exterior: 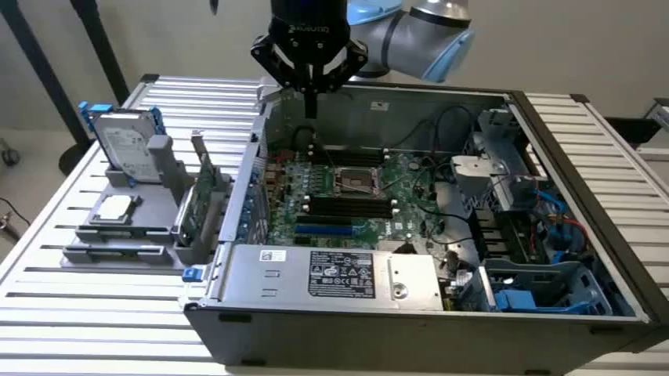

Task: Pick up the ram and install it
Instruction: 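Reach for the ram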

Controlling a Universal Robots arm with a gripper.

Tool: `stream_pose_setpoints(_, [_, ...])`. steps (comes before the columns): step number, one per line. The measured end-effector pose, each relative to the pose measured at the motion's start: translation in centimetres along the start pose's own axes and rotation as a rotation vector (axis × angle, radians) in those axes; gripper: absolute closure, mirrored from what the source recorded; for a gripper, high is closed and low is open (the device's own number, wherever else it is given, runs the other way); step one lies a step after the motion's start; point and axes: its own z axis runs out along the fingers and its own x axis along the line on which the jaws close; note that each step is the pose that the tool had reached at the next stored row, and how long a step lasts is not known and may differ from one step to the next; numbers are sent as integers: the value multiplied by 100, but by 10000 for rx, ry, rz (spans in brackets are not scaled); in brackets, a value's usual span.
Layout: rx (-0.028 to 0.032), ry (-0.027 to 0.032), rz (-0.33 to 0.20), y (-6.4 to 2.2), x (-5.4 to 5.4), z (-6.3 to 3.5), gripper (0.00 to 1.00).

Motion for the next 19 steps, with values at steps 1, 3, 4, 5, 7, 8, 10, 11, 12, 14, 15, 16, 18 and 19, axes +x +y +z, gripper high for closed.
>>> stream_pose_setpoints(1, [0, 0, 0, 0, 0, 0, 89])
stream_pose_setpoints(3, [0, 0, 0, 0, 0, 0, 89])
stream_pose_setpoints(4, [0, 0, 0, 0, 0, 0, 89])
stream_pose_setpoints(5, [0, 0, 0, 0, 0, 0, 89])
stream_pose_setpoints(7, [0, 0, 0, 0, 0, 0, 89])
stream_pose_setpoints(8, [0, 0, 0, 0, 0, 0, 89])
stream_pose_setpoints(10, [0, 0, 0, 0, 0, 0, 89])
stream_pose_setpoints(11, [0, 0, -1, 0, 0, 0, 89])
stream_pose_setpoints(12, [0, 0, 0, 0, 0, 0, 89])
stream_pose_setpoints(14, [1, 0, -1, 0, 1, 0, 89])
stream_pose_setpoints(15, [2, 0, 1, -5, 11, -1, 89])
stream_pose_setpoints(16, [4, 2, 1, -22, 39, -4, 89])
stream_pose_setpoints(18, [1, 0, -1, -65, 109, -4, 89])
stream_pose_setpoints(19, [0, 0, 0, -85, 144, -4, 89])
